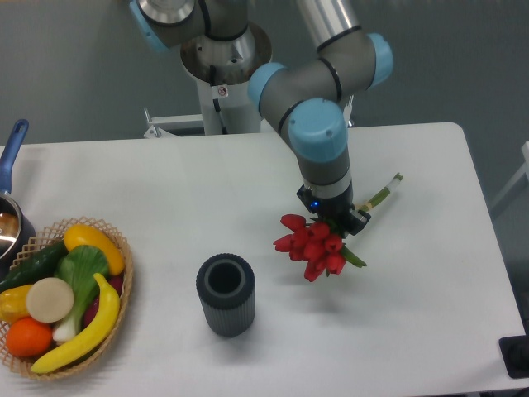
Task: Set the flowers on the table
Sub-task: 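Lower the tulips until the blooms and stems lie on the table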
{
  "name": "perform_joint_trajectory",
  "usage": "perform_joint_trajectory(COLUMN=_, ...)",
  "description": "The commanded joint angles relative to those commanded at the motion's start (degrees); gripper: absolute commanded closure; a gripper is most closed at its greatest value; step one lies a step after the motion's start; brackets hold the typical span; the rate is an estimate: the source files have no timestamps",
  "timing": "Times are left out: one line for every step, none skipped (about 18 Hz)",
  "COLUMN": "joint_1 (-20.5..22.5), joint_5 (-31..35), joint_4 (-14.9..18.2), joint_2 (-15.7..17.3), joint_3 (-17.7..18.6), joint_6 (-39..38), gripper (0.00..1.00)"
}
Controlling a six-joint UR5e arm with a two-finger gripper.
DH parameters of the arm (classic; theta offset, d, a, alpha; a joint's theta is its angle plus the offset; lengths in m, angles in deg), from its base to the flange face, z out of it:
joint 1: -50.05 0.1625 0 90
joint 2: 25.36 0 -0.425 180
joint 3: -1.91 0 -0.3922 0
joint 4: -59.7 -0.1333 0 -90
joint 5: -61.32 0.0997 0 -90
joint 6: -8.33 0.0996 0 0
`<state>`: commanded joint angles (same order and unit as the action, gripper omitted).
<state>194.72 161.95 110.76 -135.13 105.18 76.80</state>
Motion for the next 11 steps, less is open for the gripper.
perform_joint_trajectory(joint_1=0.00, joint_5=0.00, joint_4=0.00, joint_2=-0.26, joint_3=0.00, joint_6=0.00, gripper=0.57)
perform_joint_trajectory(joint_1=0.00, joint_5=0.00, joint_4=0.00, joint_2=-0.53, joint_3=0.00, joint_6=0.00, gripper=0.57)
perform_joint_trajectory(joint_1=-0.09, joint_5=0.00, joint_4=0.00, joint_2=-0.79, joint_3=0.00, joint_6=0.00, gripper=0.57)
perform_joint_trajectory(joint_1=-0.09, joint_5=0.09, joint_4=0.00, joint_2=-1.40, joint_3=0.00, joint_6=0.00, gripper=0.57)
perform_joint_trajectory(joint_1=-0.09, joint_5=0.09, joint_4=0.00, joint_2=-1.58, joint_3=0.09, joint_6=0.00, gripper=0.57)
perform_joint_trajectory(joint_1=-0.09, joint_5=0.09, joint_4=0.00, joint_2=-1.76, joint_3=0.09, joint_6=-0.09, gripper=0.56)
perform_joint_trajectory(joint_1=-0.09, joint_5=0.09, joint_4=0.00, joint_2=-2.02, joint_3=0.09, joint_6=-0.09, gripper=0.56)
perform_joint_trajectory(joint_1=-0.09, joint_5=0.09, joint_4=-0.09, joint_2=-2.20, joint_3=0.09, joint_6=-0.09, gripper=0.56)
perform_joint_trajectory(joint_1=-0.35, joint_5=0.09, joint_4=-0.09, joint_2=-2.63, joint_3=0.00, joint_6=-0.09, gripper=0.56)
perform_joint_trajectory(joint_1=-0.70, joint_5=0.52, joint_4=-0.09, joint_2=-2.90, joint_3=-0.09, joint_6=-0.09, gripper=0.56)
perform_joint_trajectory(joint_1=-0.79, joint_5=1.05, joint_4=-0.17, joint_2=-3.34, joint_3=-0.17, joint_6=-0.09, gripper=0.56)
